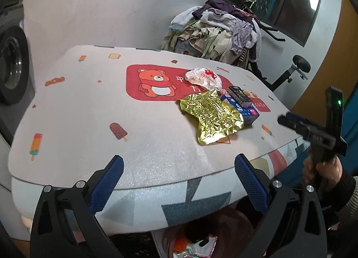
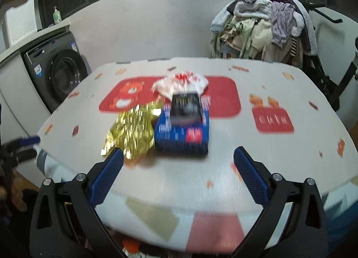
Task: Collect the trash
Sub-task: 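Grasp the black Face mask packet with the right gripper, then grasp the gold foil wrapper with the left gripper while the right holds the packet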
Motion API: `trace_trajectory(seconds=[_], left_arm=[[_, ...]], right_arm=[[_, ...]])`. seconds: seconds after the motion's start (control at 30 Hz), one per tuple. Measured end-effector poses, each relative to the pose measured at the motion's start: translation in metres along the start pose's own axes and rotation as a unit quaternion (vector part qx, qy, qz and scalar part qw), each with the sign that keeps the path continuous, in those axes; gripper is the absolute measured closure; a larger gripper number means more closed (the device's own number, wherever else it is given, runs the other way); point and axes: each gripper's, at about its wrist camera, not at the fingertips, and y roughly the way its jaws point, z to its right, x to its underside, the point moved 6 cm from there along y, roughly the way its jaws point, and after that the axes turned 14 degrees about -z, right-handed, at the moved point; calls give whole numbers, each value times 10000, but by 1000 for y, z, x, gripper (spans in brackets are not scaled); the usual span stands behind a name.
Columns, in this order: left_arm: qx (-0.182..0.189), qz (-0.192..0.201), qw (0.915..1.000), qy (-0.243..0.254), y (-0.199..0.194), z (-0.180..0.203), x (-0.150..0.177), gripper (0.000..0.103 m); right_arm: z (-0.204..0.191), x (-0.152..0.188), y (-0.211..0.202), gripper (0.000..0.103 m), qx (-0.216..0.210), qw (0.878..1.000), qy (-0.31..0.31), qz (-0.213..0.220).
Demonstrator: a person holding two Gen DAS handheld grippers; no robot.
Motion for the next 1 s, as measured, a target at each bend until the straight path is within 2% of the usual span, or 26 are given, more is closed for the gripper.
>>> trace_trajectory(seconds=[0.17, 0.3, 0.5, 0.6, 0.67, 0.8, 0.87, 0.93, 1.0], left_arm=[[233, -68, 9997, -79, 17, 2, -13, 6], [259, -102, 9996, -56, 26, 5, -22, 7], [407, -211, 9988, -188, 42, 4, -35, 7], [478, -293, 9981, -261, 49, 3, -39, 7], [513, -348, 9977, -271, 54, 4, -40, 7], [654, -601, 9954, -348, 70, 9, -42, 17], [823, -718, 9931, -437, 78, 12, -45, 26], [956, -852, 9904, -522, 88, 14, -47, 44], [1159, -1006, 9856, -706, 100, 16, -51, 54]], right_arm=[[4, -39, 27, 20, -1, 10000, -47, -17], [7, -59, 57, 22, 130, 9997, -61, -186], [10, -69, 94, 24, 252, 9987, 40, -442], [13, -68, 107, 38, 380, 9977, 103, -556], [12, -68, 105, 57, 350, 9980, 47, -520], [18, -67, 87, 60, 247, 9992, 194, -240], [22, -65, 74, 62, 158, 9993, 319, -67], [25, -60, 61, 62, 81, 9990, 434, 98], [25, -55, 51, 62, 3, 9986, 482, 207]])
